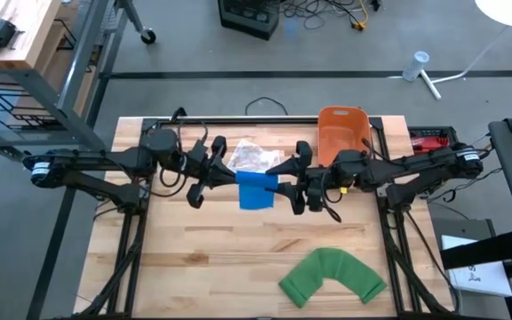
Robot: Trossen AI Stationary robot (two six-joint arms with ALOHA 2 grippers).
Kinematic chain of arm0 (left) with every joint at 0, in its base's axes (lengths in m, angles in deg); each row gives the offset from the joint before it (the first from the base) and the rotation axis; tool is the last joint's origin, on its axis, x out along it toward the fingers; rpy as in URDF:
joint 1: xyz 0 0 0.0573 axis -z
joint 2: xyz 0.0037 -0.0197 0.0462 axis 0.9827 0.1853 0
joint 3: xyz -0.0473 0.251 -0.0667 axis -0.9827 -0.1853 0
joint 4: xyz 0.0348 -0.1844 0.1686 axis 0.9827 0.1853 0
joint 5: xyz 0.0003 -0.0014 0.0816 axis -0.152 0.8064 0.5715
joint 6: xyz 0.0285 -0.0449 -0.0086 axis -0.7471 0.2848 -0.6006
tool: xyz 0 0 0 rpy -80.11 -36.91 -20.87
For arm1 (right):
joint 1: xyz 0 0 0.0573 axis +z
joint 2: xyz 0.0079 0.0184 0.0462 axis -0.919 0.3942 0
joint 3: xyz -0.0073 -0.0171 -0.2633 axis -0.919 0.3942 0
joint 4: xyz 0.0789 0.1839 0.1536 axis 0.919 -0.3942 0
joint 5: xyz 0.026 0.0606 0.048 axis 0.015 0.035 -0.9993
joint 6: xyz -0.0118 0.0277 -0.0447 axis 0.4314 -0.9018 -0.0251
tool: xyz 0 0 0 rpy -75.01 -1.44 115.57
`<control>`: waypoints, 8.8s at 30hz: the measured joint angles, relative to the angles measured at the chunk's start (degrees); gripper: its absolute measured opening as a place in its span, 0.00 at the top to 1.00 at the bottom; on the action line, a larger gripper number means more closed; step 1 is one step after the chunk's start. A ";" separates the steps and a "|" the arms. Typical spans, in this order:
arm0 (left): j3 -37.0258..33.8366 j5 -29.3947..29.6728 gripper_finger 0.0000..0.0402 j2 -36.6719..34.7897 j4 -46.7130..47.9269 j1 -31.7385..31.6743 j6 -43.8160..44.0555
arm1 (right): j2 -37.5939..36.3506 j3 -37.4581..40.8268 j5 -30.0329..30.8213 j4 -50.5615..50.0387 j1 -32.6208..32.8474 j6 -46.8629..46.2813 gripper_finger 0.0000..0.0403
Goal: Roll bandage
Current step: Roll the blue bandage
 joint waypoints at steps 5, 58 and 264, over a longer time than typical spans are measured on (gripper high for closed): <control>0.00 0.00 1.00 0.02 -0.02 0.00 0.02 | 0.00 0.00 -0.02 -0.04 0.00 0.00 0.59; 0.00 7.37 1.00 -0.27 -0.57 0.02 -7.43 | -3.66 -0.02 5.39 -6.59 0.80 -20.97 0.61; 4.13 19.94 0.97 12.30 3.07 1.46 -12.40 | -5.78 -16.06 -1.42 -28.84 -2.73 -45.40 1.00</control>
